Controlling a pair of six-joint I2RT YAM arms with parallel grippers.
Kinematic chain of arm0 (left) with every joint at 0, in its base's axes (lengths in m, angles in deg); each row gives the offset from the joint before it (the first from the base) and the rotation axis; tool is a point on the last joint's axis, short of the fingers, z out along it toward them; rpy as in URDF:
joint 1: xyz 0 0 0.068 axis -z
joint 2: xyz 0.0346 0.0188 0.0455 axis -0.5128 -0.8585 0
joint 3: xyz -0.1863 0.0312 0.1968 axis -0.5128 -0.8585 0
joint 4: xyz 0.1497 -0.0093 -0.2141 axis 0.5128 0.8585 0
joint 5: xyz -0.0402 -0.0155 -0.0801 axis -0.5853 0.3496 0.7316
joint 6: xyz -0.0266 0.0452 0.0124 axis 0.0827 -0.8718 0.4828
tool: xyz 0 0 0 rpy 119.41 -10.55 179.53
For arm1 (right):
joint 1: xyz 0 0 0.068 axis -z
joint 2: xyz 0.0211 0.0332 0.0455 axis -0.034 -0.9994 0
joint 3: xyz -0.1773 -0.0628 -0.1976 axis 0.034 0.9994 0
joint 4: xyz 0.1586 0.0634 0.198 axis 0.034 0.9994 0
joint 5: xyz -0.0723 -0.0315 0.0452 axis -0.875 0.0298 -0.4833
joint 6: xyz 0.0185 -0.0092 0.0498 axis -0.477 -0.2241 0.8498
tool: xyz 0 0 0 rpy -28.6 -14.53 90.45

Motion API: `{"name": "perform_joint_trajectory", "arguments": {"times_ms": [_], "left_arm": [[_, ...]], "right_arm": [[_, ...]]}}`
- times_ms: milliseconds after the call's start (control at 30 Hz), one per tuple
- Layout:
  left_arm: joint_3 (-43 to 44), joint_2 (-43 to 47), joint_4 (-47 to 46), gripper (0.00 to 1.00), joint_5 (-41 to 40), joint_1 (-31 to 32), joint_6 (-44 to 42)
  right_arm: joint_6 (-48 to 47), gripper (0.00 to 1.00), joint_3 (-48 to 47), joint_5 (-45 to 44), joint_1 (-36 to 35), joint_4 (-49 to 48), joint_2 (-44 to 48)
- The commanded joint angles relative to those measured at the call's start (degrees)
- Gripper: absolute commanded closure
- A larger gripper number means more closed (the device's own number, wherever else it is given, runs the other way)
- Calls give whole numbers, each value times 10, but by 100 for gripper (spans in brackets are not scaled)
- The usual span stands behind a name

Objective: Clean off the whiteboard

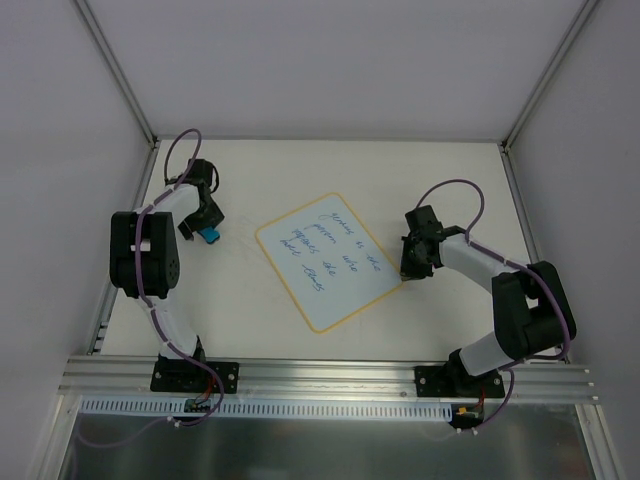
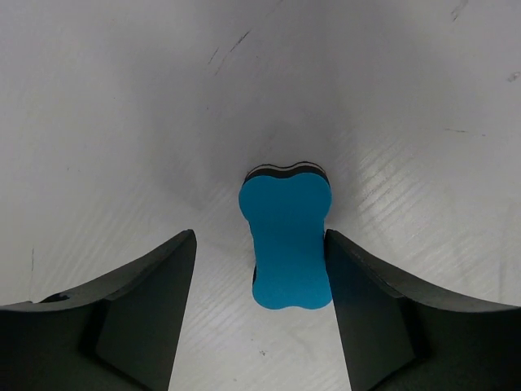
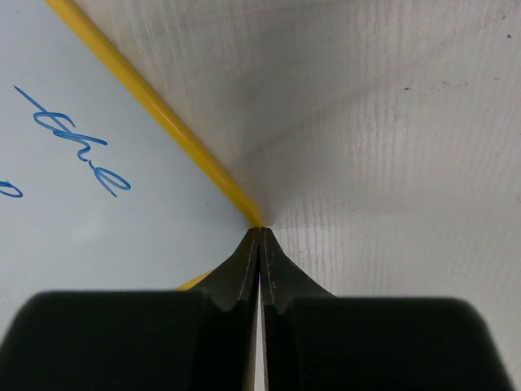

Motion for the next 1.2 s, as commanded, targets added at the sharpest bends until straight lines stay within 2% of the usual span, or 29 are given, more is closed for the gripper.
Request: {"name": "perform_joint_trajectory", "arguments": {"times_ms": [0,400,633,733,800,967,1067,1167], "left_arm": [[18,1,-2,35,10,0,13],[20,-5,-1,55,28,0,11],[22,-8,-1,63,31,0,6],[21,-8,-1,63,32,0,3],[20,-9,-2,57,36,0,-1],[19,-7,-2,52,37,0,-4],[15,-2,-3,52,41,0,-4],[9,1,-5,56,52,-15,0]], "right_arm": [[0,99,7,-6,2,12,9],[1,98,6,-8,2,11,7],[6,97,11,-1,2,6,8],[7,97,11,-1,2,6,9],[7,96,11,-2,3,6,8],[6,96,11,0,2,6,8],[6,96,11,3,2,6,9],[6,96,10,5,2,6,9]]}}
